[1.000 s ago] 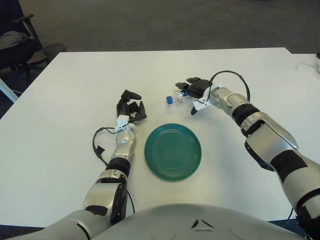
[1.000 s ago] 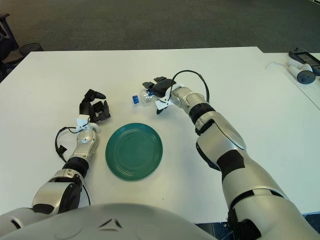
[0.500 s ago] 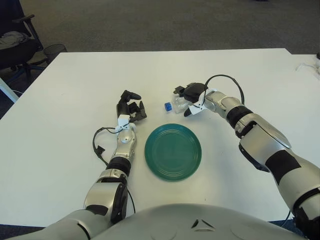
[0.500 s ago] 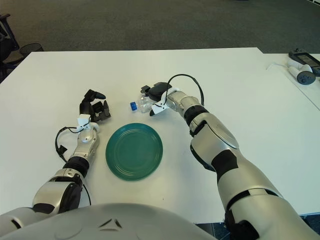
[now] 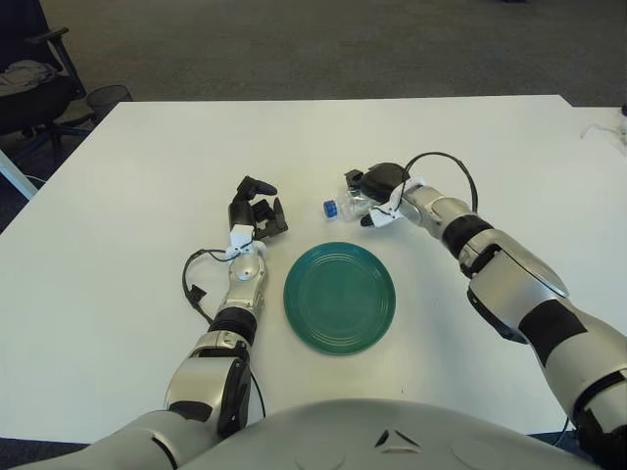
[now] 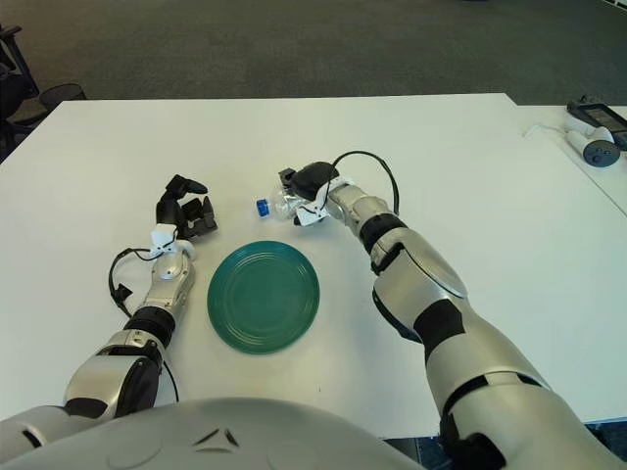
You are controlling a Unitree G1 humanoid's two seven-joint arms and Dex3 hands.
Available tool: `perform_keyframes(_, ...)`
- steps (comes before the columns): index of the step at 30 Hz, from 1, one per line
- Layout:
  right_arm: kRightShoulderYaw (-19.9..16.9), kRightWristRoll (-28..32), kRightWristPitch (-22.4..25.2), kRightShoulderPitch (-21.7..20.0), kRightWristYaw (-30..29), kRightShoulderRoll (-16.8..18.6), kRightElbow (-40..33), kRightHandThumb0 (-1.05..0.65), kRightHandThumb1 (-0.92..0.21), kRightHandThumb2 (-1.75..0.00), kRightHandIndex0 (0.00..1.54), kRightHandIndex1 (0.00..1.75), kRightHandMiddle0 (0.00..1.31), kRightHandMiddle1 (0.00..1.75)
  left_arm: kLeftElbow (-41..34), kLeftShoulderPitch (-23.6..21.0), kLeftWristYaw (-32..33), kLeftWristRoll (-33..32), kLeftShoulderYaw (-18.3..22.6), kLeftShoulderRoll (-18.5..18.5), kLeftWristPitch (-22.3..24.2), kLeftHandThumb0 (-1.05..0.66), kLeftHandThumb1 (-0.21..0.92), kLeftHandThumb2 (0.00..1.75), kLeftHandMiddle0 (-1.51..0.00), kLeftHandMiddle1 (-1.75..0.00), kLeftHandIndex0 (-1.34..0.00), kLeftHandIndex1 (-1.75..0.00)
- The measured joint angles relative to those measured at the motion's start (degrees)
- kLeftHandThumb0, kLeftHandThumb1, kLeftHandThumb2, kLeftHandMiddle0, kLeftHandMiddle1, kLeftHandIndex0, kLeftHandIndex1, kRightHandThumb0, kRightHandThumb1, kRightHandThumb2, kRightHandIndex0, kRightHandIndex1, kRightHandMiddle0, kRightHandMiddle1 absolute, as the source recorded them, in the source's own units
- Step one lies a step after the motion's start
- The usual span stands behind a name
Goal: Put the bottle into the plate.
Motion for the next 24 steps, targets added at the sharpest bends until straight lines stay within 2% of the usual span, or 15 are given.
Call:
perform_keyframes(10, -1.3, 0.2, -0.5, 3.8, -12.1, -0.9, -0.6, -0.47, -0.31, -1.31, 1.13, 1.75, 0.61, 1.75, 0.4, -0.2, -0.1, -0.1, 0.2, -0.1, -0.5, -0.49, 0.26, 1.39, -1.16, -1.75, -0.65, -1.75)
perform_keyframes(24, -5.7, 2.7, -4.7, 5.6, -19.3, -0.6, 1.2, -0.50, -0.22, -1.44, 1.22, 1.75, 0.69, 1.75, 1.1, -0.4, -0.1, 0.0, 0.1, 0.2, -1.1, -0.49, 0.26, 1.38, -1.16, -1.75, -0.65, -1.75)
